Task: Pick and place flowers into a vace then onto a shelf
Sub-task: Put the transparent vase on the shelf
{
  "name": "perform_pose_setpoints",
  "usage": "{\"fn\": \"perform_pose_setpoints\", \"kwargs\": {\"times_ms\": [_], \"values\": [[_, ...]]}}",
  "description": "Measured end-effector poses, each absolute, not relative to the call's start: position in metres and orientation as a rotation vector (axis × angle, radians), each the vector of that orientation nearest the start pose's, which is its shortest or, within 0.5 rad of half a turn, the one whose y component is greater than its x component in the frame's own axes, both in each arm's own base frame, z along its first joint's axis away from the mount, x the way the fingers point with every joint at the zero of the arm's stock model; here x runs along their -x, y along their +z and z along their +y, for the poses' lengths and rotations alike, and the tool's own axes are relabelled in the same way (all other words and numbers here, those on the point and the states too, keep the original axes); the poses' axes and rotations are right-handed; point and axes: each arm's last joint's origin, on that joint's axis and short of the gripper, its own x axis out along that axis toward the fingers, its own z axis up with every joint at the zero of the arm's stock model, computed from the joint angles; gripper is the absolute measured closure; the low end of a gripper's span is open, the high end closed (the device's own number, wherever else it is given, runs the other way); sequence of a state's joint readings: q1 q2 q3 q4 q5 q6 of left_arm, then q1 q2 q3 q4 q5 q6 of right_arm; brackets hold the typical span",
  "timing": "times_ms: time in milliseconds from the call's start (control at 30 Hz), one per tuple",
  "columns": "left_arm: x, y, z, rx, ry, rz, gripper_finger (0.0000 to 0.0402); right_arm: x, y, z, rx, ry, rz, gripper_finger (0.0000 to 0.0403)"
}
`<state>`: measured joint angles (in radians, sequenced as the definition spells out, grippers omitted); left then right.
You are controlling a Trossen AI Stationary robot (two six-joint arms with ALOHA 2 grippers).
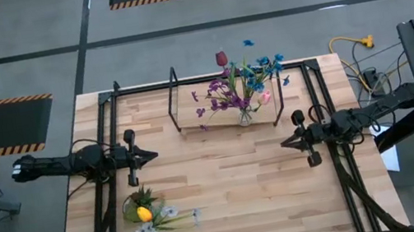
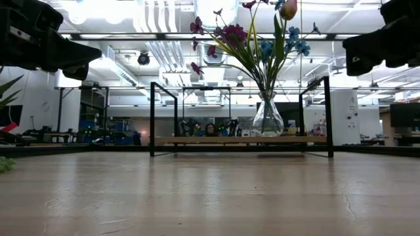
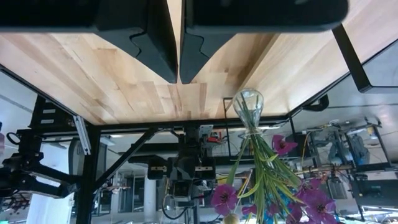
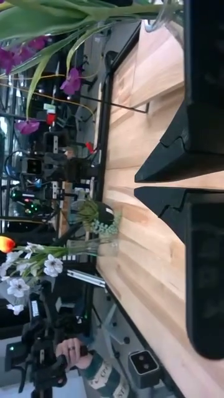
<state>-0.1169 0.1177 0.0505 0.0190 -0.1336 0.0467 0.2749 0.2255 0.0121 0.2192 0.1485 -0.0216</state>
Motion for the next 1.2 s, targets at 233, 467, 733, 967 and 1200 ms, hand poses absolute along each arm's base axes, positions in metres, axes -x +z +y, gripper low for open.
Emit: {"fn": "perform_pose_setpoints", "kwargs": {"times_ms": [233,467,733,967,1200], "values": [[-0.102,0.175,-0.007,-0.047,0.048,0.027,0.0402,-0.102,0.176,0.026,0.064,0.191,-0.088,0.039],[-0.102,0.18,-0.007,-0.04,0.055,-0.021,0.0347,-0.101,0.178,0.026,0.07,0.189,-0.118,0.039],[-0.101,0.192,-0.006,0.043,0.073,-0.145,0.0193,-0.101,0.177,0.026,0.038,0.193,-0.106,0.039],[-0.097,0.219,-0.007,0.146,0.022,-0.236,0.0167,-0.101,0.177,0.026,0.034,0.193,-0.105,0.039],[-0.091,0.285,-0.015,0.114,-0.276,-0.329,0.0167,-0.101,0.177,0.026,0.034,0.193,-0.105,0.039]]}}
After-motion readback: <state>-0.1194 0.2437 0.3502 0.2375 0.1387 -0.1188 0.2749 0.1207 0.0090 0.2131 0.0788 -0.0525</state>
